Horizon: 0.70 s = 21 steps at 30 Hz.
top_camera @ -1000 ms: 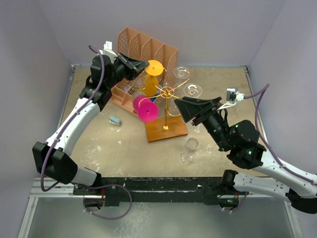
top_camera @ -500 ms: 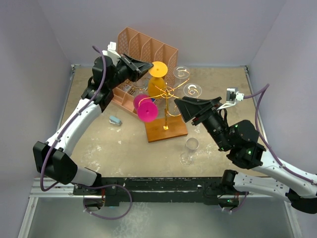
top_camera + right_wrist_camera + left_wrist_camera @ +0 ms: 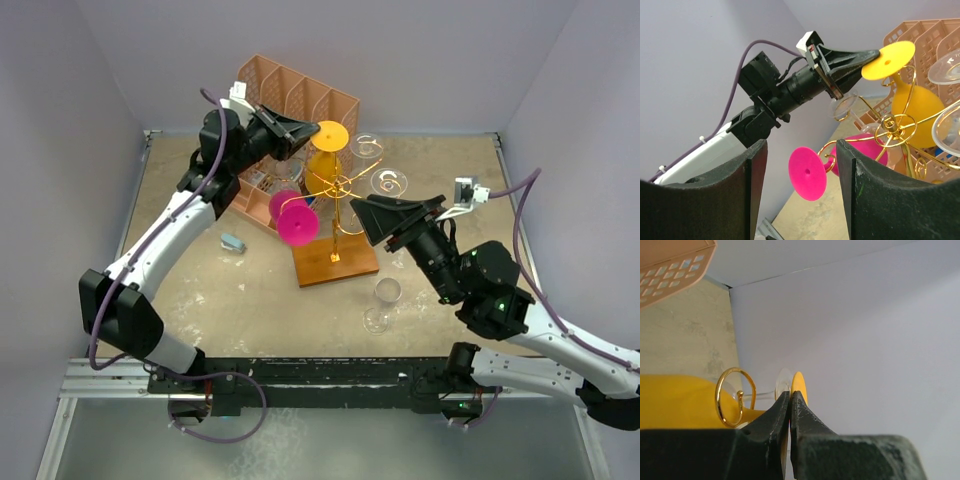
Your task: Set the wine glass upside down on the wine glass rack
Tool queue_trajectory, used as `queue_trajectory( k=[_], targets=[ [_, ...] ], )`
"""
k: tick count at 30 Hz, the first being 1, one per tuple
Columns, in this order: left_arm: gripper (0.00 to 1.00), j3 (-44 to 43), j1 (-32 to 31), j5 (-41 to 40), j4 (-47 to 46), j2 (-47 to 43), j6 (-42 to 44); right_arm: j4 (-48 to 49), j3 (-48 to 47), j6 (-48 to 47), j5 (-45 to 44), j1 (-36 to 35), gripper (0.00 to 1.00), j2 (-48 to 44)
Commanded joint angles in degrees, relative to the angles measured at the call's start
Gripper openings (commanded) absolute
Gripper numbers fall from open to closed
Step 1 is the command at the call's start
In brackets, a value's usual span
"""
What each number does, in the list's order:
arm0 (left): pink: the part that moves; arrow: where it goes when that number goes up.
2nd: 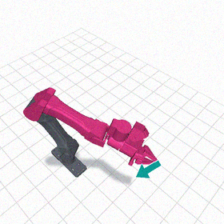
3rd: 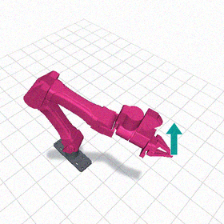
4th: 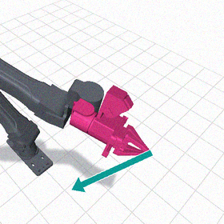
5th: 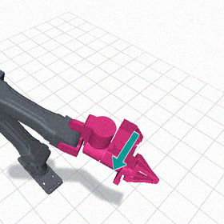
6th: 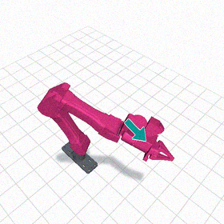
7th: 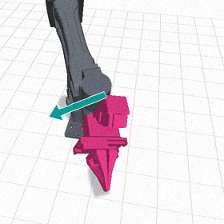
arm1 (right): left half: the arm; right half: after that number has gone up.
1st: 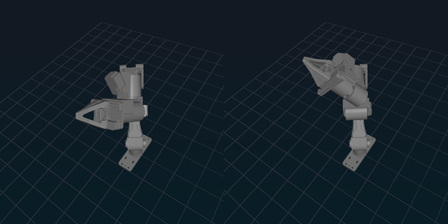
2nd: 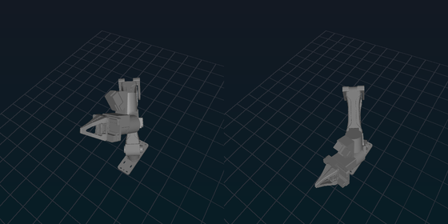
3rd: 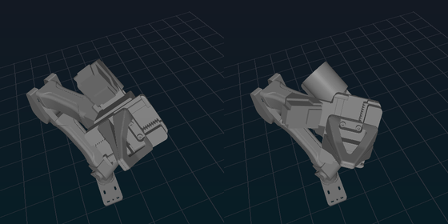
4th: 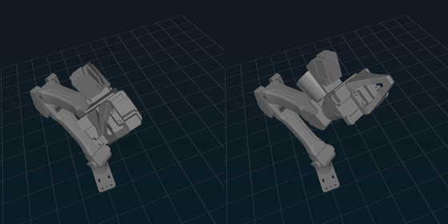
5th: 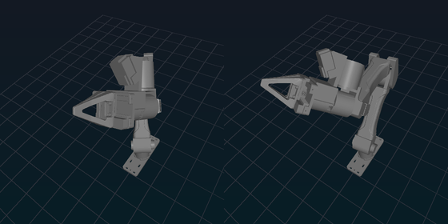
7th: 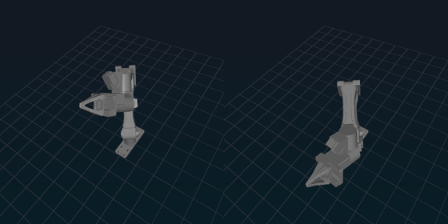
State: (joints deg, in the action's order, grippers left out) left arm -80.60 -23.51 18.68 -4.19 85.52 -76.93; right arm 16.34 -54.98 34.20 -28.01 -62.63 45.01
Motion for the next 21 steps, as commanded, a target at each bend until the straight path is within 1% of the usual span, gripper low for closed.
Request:
queue_trajectory(
  k=[1, 8, 15, 21],
  targets=[
    [0.00, -6.3, -1.2, -2.0, -2.7, 1.4, 0.3, 2.3, -1.1, 0.6, -1.9, -0.2, 0.59, 0.8],
    [0.00, -10.6, -1.1, -6.5, 2.5, 3.5, 3.3, 2.0, -1.1, 0.8, -2.5, -0.2, 0.59, 0.2],
    [0.00, -11.3, -1.0, -9.7, 2.8, 4.2, 3.8, 1.8, -0.6, 1.0, -3.0, -0.2, 0.59, -1.5],
    [0.00, -11.1, -0.9, -13.2, 5.4, 4.2, 5.5, 1.5, -0.7, 0.9, -3.2, -0.2, 0.59, -2.0]
  ],
)
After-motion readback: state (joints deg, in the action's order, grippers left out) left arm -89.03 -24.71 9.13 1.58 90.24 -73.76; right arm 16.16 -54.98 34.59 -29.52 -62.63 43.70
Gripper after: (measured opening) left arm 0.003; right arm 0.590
